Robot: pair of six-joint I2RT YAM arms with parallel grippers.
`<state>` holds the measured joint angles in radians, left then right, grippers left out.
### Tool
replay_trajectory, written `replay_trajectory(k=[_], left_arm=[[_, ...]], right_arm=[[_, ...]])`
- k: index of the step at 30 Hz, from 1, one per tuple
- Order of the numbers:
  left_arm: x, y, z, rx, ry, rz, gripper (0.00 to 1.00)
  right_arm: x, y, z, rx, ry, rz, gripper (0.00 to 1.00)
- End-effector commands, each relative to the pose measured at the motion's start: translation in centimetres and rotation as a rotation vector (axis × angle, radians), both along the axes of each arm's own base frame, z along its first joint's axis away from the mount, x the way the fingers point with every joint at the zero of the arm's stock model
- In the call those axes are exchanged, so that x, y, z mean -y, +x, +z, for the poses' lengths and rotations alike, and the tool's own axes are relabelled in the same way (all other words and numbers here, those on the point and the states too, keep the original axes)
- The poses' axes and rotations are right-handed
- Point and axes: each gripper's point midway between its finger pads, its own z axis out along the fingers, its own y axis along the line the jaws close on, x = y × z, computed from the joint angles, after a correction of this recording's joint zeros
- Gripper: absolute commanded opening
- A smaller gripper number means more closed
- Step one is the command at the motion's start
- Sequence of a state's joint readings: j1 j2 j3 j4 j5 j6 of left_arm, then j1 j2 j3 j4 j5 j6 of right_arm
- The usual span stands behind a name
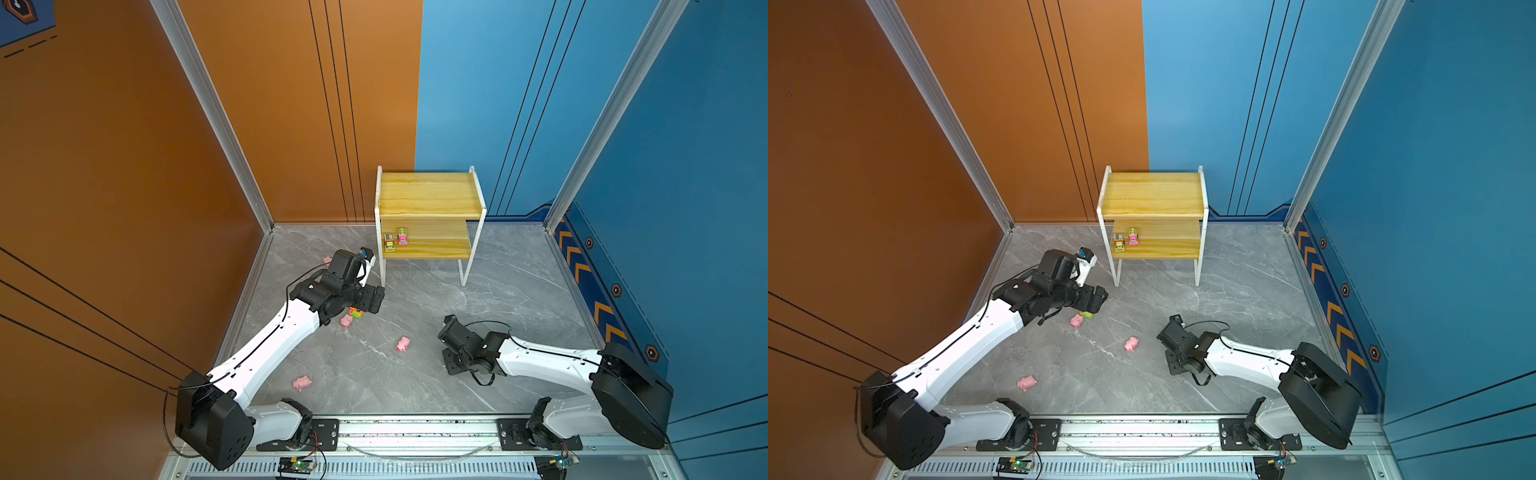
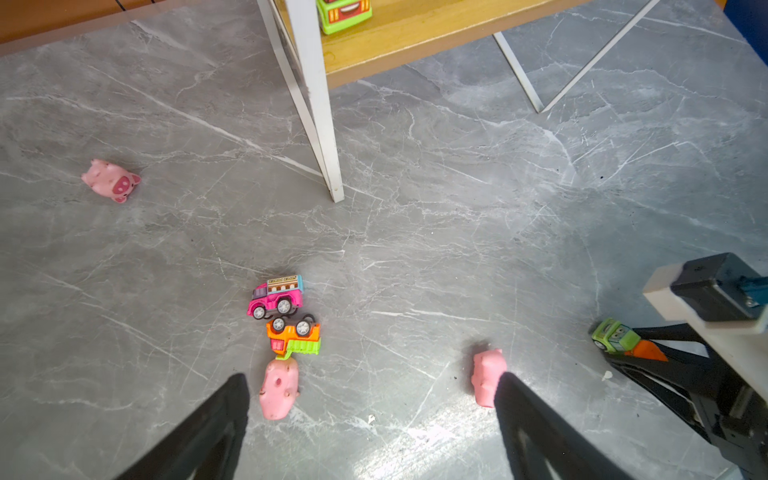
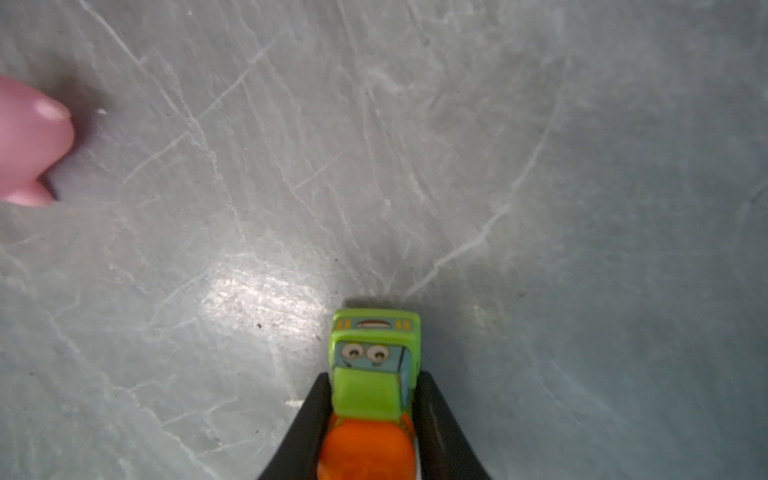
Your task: Place and organize the plastic toys onto the shelf
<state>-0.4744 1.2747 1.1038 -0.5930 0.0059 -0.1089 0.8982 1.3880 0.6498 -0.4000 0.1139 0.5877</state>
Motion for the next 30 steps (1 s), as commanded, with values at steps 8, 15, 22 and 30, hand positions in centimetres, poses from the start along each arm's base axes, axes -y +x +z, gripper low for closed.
replay_trajectory(k=[8,15,22,30], left_arm=[[-2.5,0.4,-1.4,-0.023,-0.007,0.059,0.94],[-2.6,0.6,-1.5,-0.031,-0.023,0.065,0.93],[-2.7,0.8,-1.7,-0.043,-0.036,0.068,0.93],[-2.9,0.9,-1.6,-0.044,-0.045,0.074,0.93]], right_arm=[[-2.6,2.7,2.0,0.081,-0.037,0.120,0.28],[-4.1,4.6,1.1,0.060,-0.093,0.211,0.31],[-4.4,5.1,-0.1,0.031,-0.137,0.251,0.43],[-2.6,3.5,-0.9,0.003,-0.143,0.227,0.54]])
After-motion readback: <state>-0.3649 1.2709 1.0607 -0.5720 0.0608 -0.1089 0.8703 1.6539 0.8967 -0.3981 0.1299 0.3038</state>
